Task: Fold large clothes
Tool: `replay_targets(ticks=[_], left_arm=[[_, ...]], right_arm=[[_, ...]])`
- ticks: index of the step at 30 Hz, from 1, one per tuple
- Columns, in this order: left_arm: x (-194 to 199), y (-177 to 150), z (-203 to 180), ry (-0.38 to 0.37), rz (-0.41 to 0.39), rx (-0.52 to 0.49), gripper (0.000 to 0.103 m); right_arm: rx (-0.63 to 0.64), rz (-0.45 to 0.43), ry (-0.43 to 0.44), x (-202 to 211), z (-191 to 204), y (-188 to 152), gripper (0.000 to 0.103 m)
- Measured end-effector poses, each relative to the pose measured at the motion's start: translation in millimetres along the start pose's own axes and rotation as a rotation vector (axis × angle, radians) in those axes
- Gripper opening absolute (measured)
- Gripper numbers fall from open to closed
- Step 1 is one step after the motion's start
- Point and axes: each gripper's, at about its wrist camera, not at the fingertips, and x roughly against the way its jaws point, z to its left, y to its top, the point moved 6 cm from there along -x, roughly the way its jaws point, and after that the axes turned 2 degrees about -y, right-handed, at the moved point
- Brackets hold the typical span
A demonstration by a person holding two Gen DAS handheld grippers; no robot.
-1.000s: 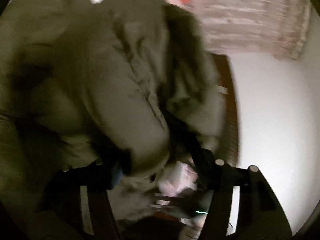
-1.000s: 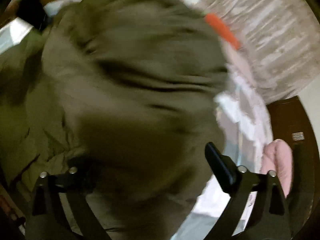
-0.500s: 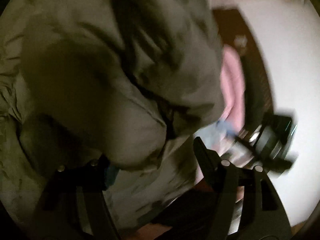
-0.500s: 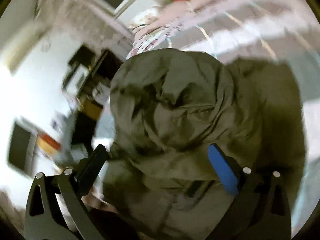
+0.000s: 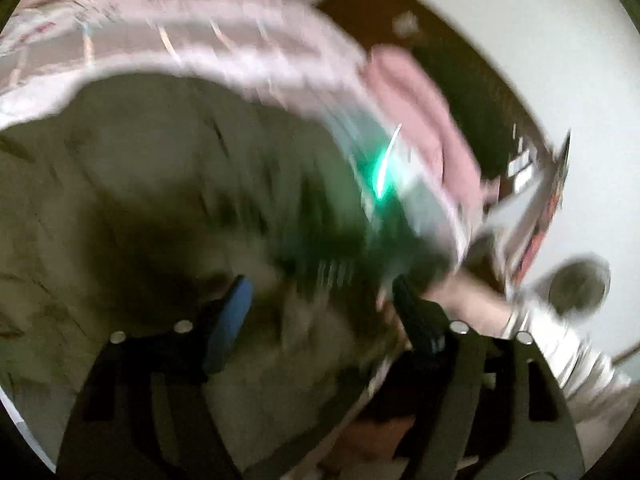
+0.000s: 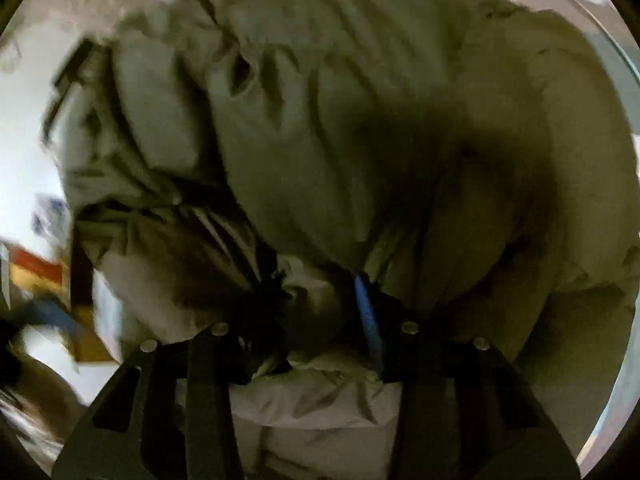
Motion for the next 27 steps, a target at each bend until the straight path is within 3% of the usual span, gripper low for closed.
replay_targets(ticks=[2,3,5,8,10,14,16,18,22,25,27], left_arm=[[12,9,10,0.096,-0.087,0.026,0.087],[9,11,17,0.152,-0.089,0.034,0.087],[-5,10,34,0.254,-0.045,0.052,0.085],[-25,0,57,0.392,0.027,0.063,0.083],[-30,-5,73,0.471,0.076,0.086,0.082],[-25,-13,114,0.532,0.110,0.192,0.082],[-23,-15,123,0.579,0.113,0.213,0.082],[-25,-12,130,0.590,0.111,0.235,0.083],[-31,-10,130,0.642,0.099,0.197,0.084],[-39,-13,130,0.697,0.106,0.146,0.087],[-43,-10,130,0.708,0.111,0.144,0.087]], right_arm=[[0.020,-0.007,-0.028,13,7,2,0.045],[0.011,-0.028,-0.016,23,8,6,0.045],[0.022,-0.122,0.049,54,15,11,0.045],[0.114,-0.301,0.065,95,30,21,0.045],[0.122,-0.322,0.073,96,34,24,0.045],[0.096,-0.228,-0.005,58,24,37,0.044],[0.092,-0.228,-0.068,47,18,53,0.044],[0.042,-0.248,-0.079,38,6,76,0.042],[-0.063,-0.285,-0.032,21,-13,97,0.042],[-0.054,-0.323,-0.062,16,-14,112,0.042],[-0.038,-0.296,-0.098,8,-10,112,0.044]])
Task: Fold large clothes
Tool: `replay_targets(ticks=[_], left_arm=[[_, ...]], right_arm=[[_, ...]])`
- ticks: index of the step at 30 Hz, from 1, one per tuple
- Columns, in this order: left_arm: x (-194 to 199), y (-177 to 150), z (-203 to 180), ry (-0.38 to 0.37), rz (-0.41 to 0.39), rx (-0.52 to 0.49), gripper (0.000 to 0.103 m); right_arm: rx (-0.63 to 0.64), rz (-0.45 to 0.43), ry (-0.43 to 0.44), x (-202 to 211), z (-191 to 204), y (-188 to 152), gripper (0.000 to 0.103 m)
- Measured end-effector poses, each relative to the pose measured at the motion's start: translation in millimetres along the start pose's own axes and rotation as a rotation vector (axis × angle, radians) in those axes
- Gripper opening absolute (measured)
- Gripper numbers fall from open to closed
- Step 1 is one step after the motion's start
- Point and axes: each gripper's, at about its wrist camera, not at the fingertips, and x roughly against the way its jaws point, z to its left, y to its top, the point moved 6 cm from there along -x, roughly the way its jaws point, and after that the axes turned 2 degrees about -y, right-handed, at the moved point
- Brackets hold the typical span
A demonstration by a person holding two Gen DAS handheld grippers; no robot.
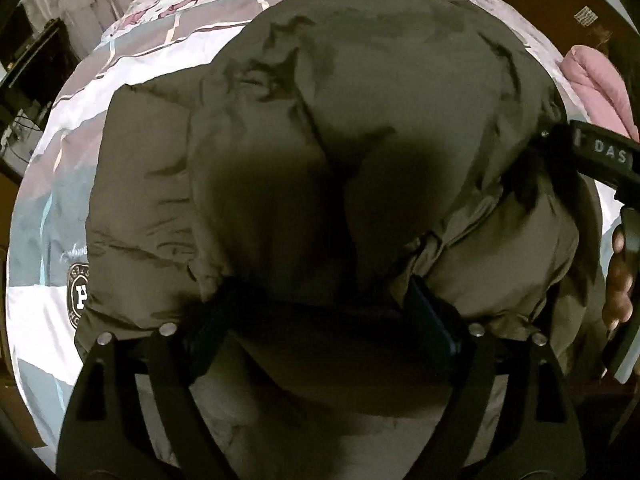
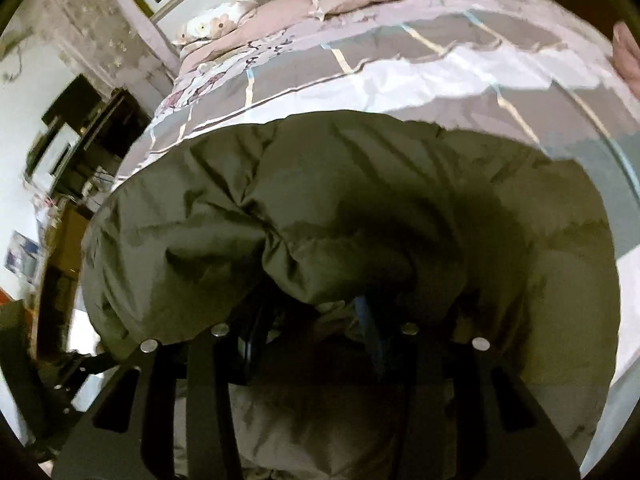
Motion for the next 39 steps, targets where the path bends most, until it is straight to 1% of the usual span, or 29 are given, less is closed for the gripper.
replay_targets(ticks=[2,4,5,6,8,9,11,13,15,16,18,20,22,23,24,26,27,28,29,30,31,32,33,34,35,36,37,38,39], left_arm=[[10,3,-1,-0.026,-0.008,0.017,0.085],[33,12,0,-0.067,-0.091,0.038,0.085],[39,10,3,-0.070,-0.128,0.038,0.085],[51,13,5,-0.066,-0.171,0.038,0.085],[69,18,7,-0.053,-0.236,0.048,0.085],[71,19,8,-0.047,-0.243,0.049,0.085],[67,20,3,-0.012,-0.230,0.030,0.086],[56,21,-4,0.026,-0.189,0.002,0.086],[36,15,-9,0.061,-0.126,-0.014,0.086],[23,13,-10,0.084,-0.085,-0.021,0.086],[9,8,-1,0.125,-0.044,-0.032,0.086],[1,6,-1,0.155,-0.029,-0.049,0.088],[8,5,0,0.156,-0.033,-0.047,0.088],[13,5,0,0.148,-0.049,-0.042,0.087],[26,9,-2,0.127,-0.095,-0.037,0.087],[52,15,-9,0.076,-0.203,-0.034,0.087],[69,19,-13,0.044,-0.269,-0.033,0.088],[79,24,-16,0.021,-0.318,-0.032,0.091],[92,30,-21,-0.007,-0.380,-0.029,0.092],[95,35,-26,-0.033,-0.402,-0.026,0.092],[92,39,-30,-0.049,-0.392,-0.022,0.092],[82,43,-33,-0.058,-0.355,-0.013,0.091],[68,44,-33,-0.061,-0.307,0.004,0.088],[55,45,-32,-0.056,-0.267,0.018,0.080],[33,43,-28,-0.025,-0.193,0.036,0.075],[12,41,-22,0.009,-0.123,0.049,0.075],[0,40,-19,0.023,-0.090,0.059,0.075],[-11,39,-14,0.043,-0.075,0.067,0.076],[-16,40,-10,0.065,-0.068,0.063,0.076]], right_arm=[[-0.024,0.033,-0.004,7,4,-1,0.044],[-0.018,0.019,0.041,36,15,-6,0.046],[0.009,0.020,0.042,43,20,-10,0.054],[0.051,0.025,0.021,55,25,-18,0.061],[0.128,0.050,-0.038,68,32,-38,0.063],[0.137,0.056,-0.047,70,33,-47,0.063],[0.129,0.106,-0.056,61,28,-67,0.063],[0.129,0.179,-0.073,39,21,-84,0.063],[0.152,0.226,-0.120,14,15,-98,0.063],[0.159,0.235,-0.132,6,13,-102,0.063],[0.176,0.240,-0.153,-9,15,-107,0.069],[0.220,0.240,-0.184,-15,20,-110,0.073],[0.253,0.260,-0.202,-15,24,-111,0.073],[0.243,0.269,-0.196,-11,24,-109,0.073],[0.220,0.271,-0.175,-4,23,-106,0.073],[0.142,0.237,-0.091,25,21,-92,0.073],[0.121,0.206,-0.072,38,20,-85,0.073],[0.106,0.154,-0.069,55,17,-73,0.073],[0.104,0.108,-0.090,68,13,-63,0.073],[0.106,0.066,-0.123,77,10,-55,0.073],[0.108,0.032,-0.159,83,5,-47,0.073],[0.102,0.020,-0.180,84,0,-44,0.074],[0.088,0.026,-0.175,82,-2,-44,0.074],[0.053,0.048,-0.141,78,-5,-46,0.074],[0.013,0.081,-0.092,72,-8,-50,0.074],[-0.017,0.112,-0.056,67,-11,-52,0.074],[-0.046,0.147,-0.021,61,-15,-55,0.074],[-0.054,0.165,-0.011,59,-16,-57,0.074],[-0.041,0.169,-0.025,57,-18,-59,0.074]])
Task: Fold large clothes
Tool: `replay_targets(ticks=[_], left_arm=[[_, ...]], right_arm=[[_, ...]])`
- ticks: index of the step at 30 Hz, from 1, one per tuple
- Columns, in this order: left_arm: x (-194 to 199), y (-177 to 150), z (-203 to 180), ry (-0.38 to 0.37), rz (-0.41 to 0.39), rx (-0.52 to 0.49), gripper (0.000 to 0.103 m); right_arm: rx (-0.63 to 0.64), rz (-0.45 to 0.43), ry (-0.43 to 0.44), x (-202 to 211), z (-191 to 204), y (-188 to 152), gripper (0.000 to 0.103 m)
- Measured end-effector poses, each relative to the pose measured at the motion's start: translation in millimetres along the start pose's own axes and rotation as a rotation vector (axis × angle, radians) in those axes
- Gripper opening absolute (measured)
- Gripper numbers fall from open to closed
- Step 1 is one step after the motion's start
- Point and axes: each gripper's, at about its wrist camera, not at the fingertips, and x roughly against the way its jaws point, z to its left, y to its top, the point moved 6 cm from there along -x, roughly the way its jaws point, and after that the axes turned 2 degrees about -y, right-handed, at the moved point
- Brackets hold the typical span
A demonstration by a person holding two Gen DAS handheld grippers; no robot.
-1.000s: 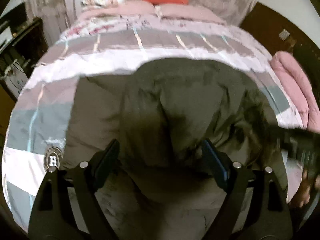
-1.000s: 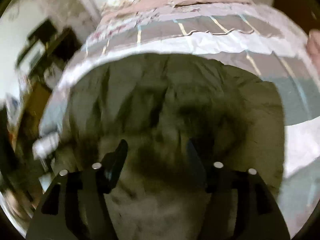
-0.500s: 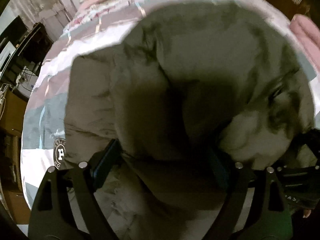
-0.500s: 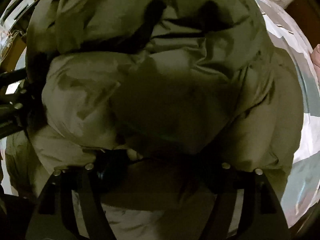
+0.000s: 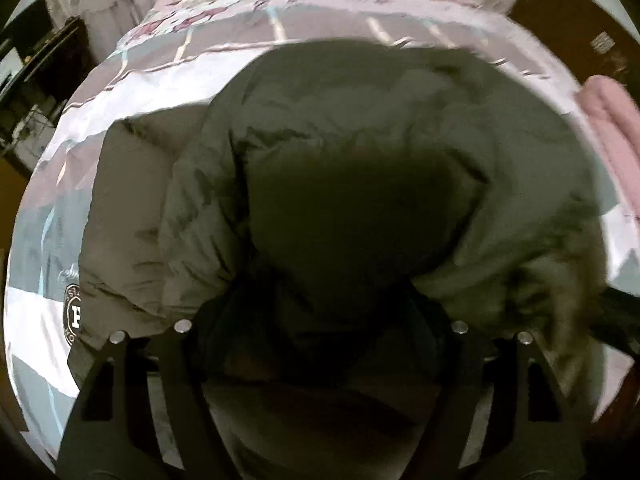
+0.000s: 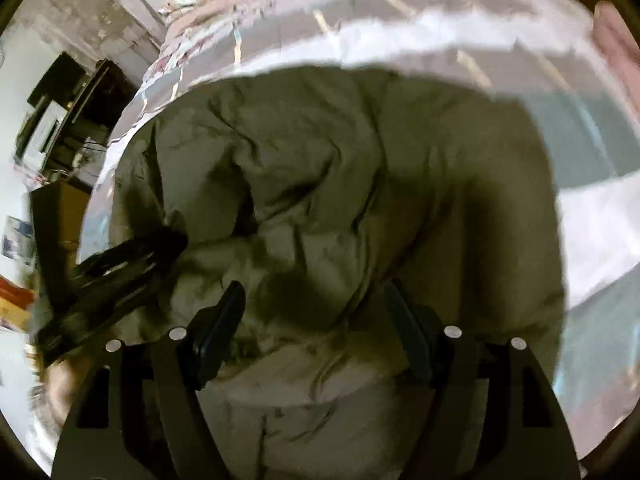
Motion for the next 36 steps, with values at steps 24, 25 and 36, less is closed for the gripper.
replay_targets(ticks=[24,25,36], left_arm=[[41,-44,4,-0.154,0.081,-0.033,0.083],[46,-44,7,-0.157,0.068,-0.028,0.083],[3,-64,34,-0.098,0.179,0.038,0.090]], right_arm=[[0.223,0.100,-0.195,-46,16,-50,0.082],[0.233,0.071,-0.196,-36,17,-48,0.082],[0.289,0.073,-0.255,-76,24,-49,0.083]])
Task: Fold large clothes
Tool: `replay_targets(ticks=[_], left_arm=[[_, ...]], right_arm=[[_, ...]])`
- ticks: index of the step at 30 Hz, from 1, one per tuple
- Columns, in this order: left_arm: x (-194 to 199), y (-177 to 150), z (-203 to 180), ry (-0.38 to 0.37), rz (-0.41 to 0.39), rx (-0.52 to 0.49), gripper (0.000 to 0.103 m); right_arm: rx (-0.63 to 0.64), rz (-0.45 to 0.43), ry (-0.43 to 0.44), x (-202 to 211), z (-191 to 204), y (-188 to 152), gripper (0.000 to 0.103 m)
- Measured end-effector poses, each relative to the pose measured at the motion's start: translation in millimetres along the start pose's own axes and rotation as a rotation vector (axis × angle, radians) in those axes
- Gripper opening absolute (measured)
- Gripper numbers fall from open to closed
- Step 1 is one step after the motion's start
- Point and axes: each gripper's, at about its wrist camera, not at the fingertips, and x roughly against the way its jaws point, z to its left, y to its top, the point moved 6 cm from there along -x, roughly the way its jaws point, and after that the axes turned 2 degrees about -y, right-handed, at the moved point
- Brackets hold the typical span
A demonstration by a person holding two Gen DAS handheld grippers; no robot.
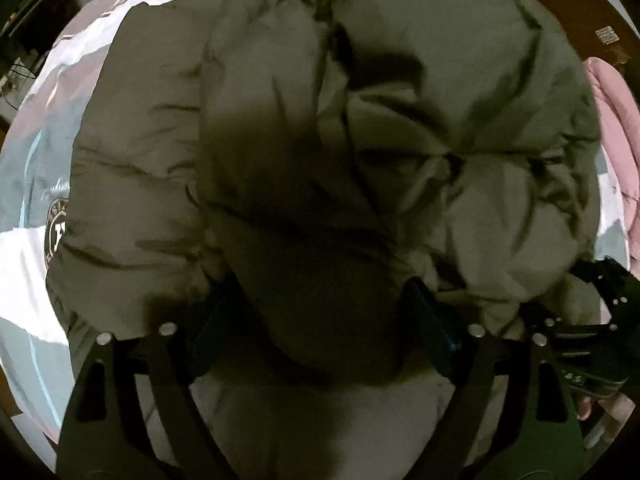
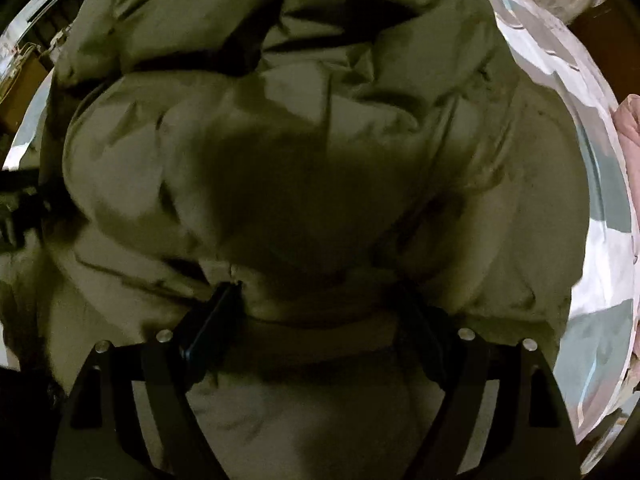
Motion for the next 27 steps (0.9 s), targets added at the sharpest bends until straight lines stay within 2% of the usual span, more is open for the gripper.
replay_targets(ticks=[3,7,12,15,18,19,21,24,27], left_arm=[[-8,13,-2,0.065,-0.041,-0.040,0.093],[-15,28,-5,0.138,-0.063,-0.066,0.094],[8,20,0,0.101,-0.059,-0.036,0.093],[30,12,5,0.081,-0.094,-0.054,0.093],[25,10,11,0.148,-0.102,-0.110,0.097],[19,9,13,0.142,-0.082,-0.113,0.097],[17,6,22,0.086,-0.046,-0.068,0.097],[45,10,31,0.031,-0.073,-0.033,0.097],[71,1,53,0.010,-0.088,0.000,0.098]], right_arm=[[-0.042,-0.019,0.010,-9,-5,17,0.084],[-0.049,-0.047,-0.027,-19,-4,35,0.087],[-0.049,-0.021,-0.058,-6,10,24,0.087],[-0.034,-0.052,-0.030,14,16,13,0.087],[-0.017,-0.041,-0.008,4,17,5,0.089],[-0.013,-0.031,-0.005,-5,18,6,0.093],[-0.010,-0.029,0.007,-1,13,8,0.093],[-0.036,-0.019,0.073,21,-3,4,0.093],[-0.095,-0.015,0.154,54,-23,-22,0.094]])
